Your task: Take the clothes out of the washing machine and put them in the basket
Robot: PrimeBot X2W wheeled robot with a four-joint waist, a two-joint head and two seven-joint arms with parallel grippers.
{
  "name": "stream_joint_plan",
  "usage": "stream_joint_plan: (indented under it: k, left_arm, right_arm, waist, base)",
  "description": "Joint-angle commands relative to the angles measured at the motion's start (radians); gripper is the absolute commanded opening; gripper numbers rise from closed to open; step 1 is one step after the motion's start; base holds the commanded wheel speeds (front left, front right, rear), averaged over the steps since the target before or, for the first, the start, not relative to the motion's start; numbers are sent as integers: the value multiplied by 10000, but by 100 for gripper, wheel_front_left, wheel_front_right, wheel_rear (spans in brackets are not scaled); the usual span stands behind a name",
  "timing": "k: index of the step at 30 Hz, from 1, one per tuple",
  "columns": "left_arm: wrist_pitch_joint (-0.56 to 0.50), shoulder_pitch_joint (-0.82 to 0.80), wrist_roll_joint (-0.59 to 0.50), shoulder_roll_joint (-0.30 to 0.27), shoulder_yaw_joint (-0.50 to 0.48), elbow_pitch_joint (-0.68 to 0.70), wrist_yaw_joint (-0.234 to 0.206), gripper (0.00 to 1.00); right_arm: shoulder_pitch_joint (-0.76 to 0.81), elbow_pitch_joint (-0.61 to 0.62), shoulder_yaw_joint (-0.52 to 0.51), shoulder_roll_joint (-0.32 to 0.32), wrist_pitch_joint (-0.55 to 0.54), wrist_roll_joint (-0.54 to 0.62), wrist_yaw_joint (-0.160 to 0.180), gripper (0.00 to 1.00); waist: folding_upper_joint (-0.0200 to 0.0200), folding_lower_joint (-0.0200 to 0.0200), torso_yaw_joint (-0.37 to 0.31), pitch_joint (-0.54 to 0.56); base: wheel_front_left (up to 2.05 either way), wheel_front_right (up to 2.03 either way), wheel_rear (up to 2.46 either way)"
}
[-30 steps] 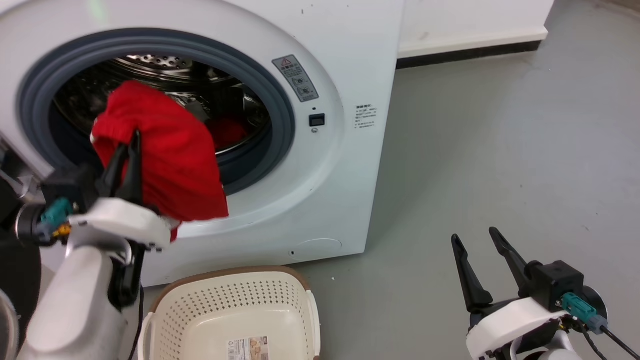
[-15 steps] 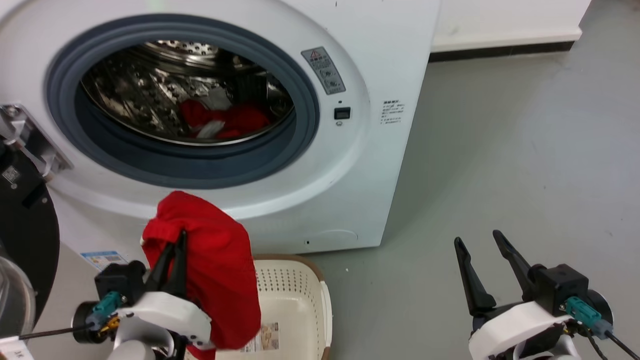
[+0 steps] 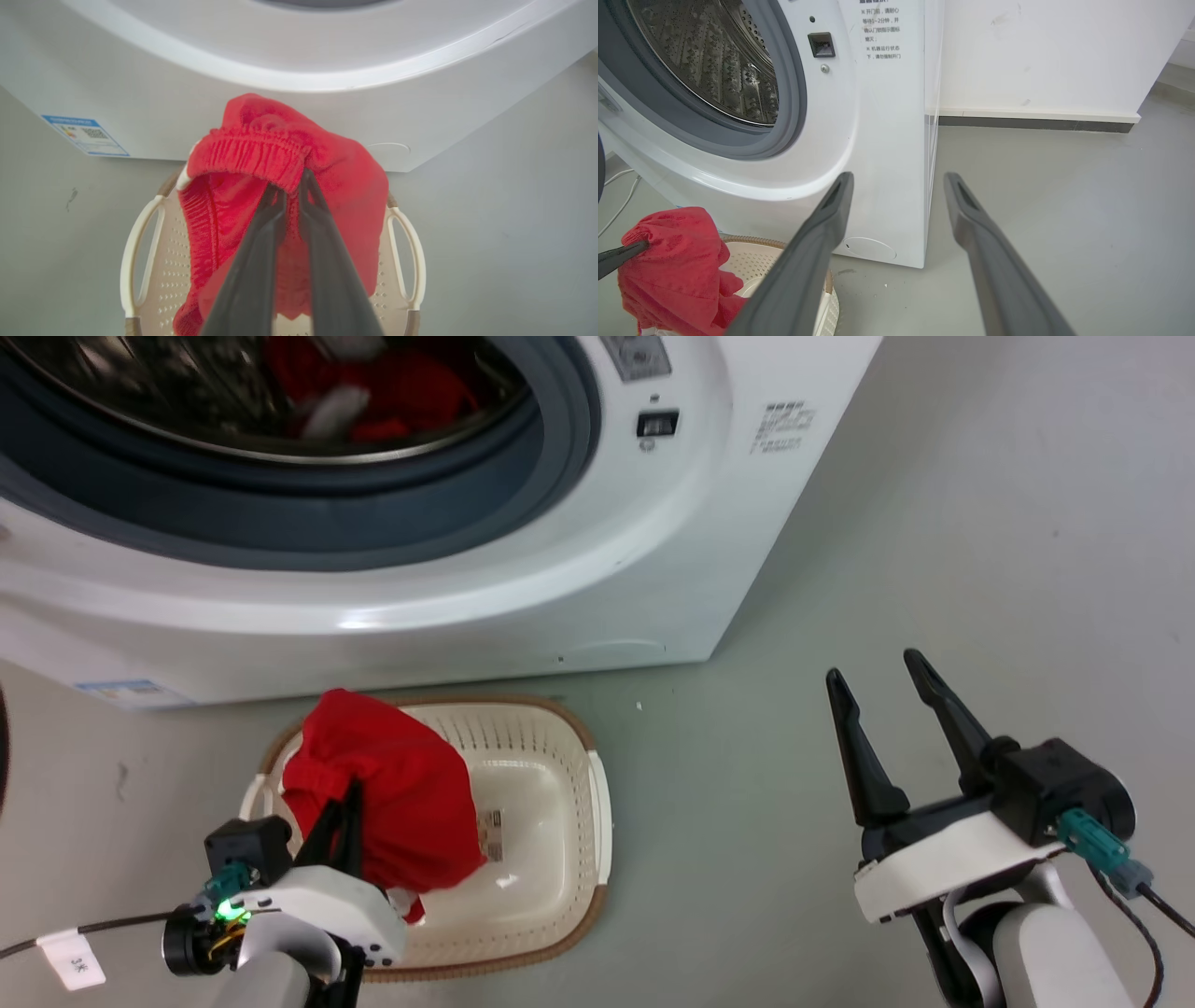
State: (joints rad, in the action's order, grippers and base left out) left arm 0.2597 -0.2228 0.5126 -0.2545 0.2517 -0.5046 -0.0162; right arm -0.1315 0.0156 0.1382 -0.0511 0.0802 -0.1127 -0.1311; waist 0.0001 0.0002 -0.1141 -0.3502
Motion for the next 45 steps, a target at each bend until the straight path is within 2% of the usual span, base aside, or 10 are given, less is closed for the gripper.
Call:
stream_joint_plan:
  k: [1,17,18,24,28,29,30,31,40,45]
  left_arm:
    - [67,-487,-94,43,-183,-411,138,0]
    - [56,-2826,-985,80,-1299,-3389,702,0]
    - [57,-3385,-1140,-22,-1432,-4342,792,0]
    - [57,-4160,-1304,-211,-1530,-5995,933,0]
    - [57,-4300,-1413,-239,-1543,-6130,941,0]
    - [57,-4309,-1410,-195,-1570,-6182,940,24]
    - [57,-4283,-1404,-122,-1590,-6260,947,58]
    - [57,-4236,-1378,-49,-1608,-6353,961,100]
    - [58,-3249,-1107,608,-1868,-6900,1130,100]
    - [58,-2515,-1213,889,-1970,-6495,1170,100]
  right_arm:
    - [-423,45,96,17,81,104,7,100]
    - [-1949,-35,880,17,549,-1,7,100]
    - [-2162,-35,979,17,683,-49,7,100]
    - [-2443,-241,1136,17,923,-233,7,100]
    - [-2452,-427,1131,17,1000,-286,7,100]
    - [-2453,-494,1128,17,1017,-310,7,100]
    - [-2455,-561,1140,19,1033,-336,7,100]
    - [-2454,-645,1149,17,1056,-343,7,100]
    - [-1869,-1152,1014,14,981,-266,7,100]
    - [-1331,-1253,730,14,760,-89,7,100]
  waist:
    - [-1,-2,-63,-1306]
    - [-1,-2,-558,-4099]
    - [-1,-2,-752,-4531]
    - [-1,-2,-1066,-4961]
    - [-1,-2,-1086,-4901]
    - [-1,-2,-1071,-4819]
    - [-1,-2,-1050,-4706]
    - [-1,-2,-1025,-4553]
    - [-1,-2,-566,-2293]
    - [-1,-2,-236,-1018]
  base:
    - [0,0,0]
    - [0,0,0]
    - [0,0,0]
    - [0,0,0]
    - [0,0,0]
    - [0,0,0]
    - [0,0,0]
    - [0,0,0]
    - [0,0,0]
    - [0,0,0]
